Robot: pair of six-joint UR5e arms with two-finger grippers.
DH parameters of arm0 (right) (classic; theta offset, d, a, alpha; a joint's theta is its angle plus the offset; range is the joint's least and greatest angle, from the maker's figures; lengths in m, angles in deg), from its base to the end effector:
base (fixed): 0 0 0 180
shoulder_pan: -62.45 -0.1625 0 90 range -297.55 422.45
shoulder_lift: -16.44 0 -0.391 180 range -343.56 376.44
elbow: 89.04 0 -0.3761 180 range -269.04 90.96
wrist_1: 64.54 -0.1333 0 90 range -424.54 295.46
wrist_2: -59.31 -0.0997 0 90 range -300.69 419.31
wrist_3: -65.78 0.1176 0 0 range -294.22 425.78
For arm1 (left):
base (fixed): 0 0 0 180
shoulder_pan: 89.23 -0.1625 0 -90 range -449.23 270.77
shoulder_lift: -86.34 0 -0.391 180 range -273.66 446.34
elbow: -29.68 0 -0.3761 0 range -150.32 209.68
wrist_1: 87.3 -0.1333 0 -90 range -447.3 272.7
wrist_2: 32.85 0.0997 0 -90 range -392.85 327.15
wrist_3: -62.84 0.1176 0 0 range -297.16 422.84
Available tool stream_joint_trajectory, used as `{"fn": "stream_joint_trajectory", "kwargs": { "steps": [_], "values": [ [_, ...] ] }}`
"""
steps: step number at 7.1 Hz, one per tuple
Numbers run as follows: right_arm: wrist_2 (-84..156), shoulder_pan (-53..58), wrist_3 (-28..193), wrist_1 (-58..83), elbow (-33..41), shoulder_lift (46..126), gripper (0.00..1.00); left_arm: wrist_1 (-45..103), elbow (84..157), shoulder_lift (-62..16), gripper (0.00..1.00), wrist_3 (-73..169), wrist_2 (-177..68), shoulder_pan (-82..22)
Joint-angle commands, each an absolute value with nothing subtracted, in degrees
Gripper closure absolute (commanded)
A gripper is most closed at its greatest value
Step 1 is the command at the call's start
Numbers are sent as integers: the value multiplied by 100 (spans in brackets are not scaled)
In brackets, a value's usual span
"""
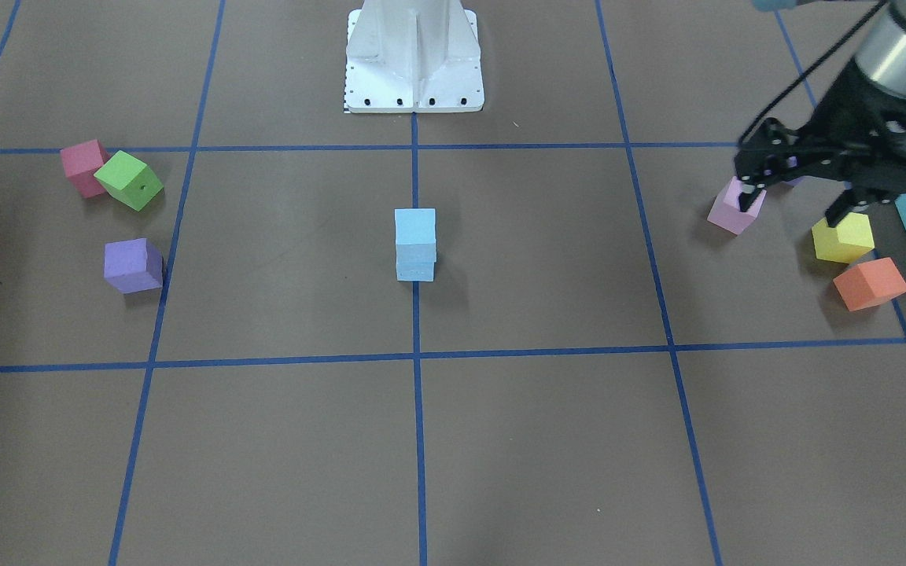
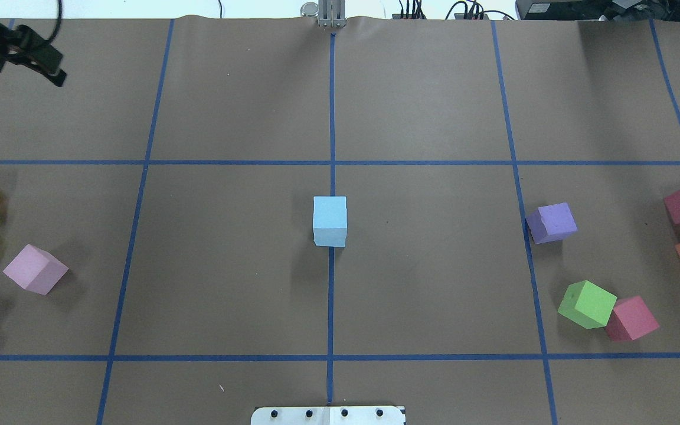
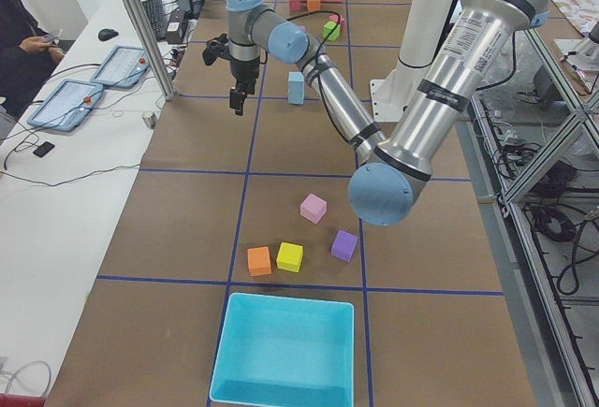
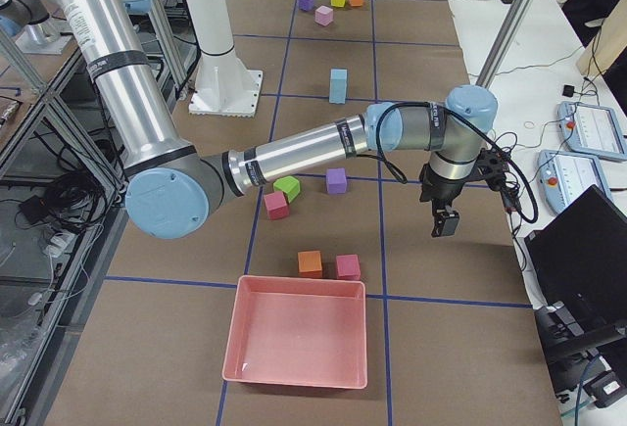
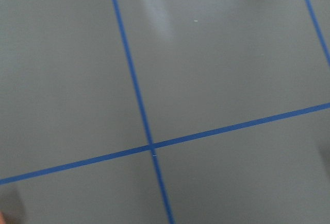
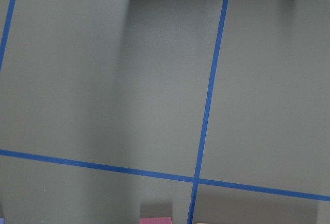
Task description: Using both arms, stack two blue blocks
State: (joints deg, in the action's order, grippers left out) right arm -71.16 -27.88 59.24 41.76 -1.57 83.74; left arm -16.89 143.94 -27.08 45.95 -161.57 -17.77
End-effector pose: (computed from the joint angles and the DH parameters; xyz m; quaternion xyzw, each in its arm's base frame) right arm 0.0605 -0.6091 0.4761 0.0523 -0.3432 -0.0625 0.9357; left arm 0.1150 -0.5308 0.2772 0.1202 0.3760 0.0936 0.9140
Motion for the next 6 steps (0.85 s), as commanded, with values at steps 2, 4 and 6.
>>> {"fn": "stream_joint_trajectory", "kwargs": {
  "steps": [2,4,6],
  "values": [
    [-7138,-2746,5884,4181,-167,8411,0,-1673,13849,-1923,2,6642,-16556,-400],
    [-7147,-2685,5910,4164,-220,8385,0,-1585,13664,-1571,2,7065,-16548,-143],
    [-7147,-2685,5910,4155,-255,8507,0,-1105,13647,-985,2,7242,-16530,-55]
  ]
}}
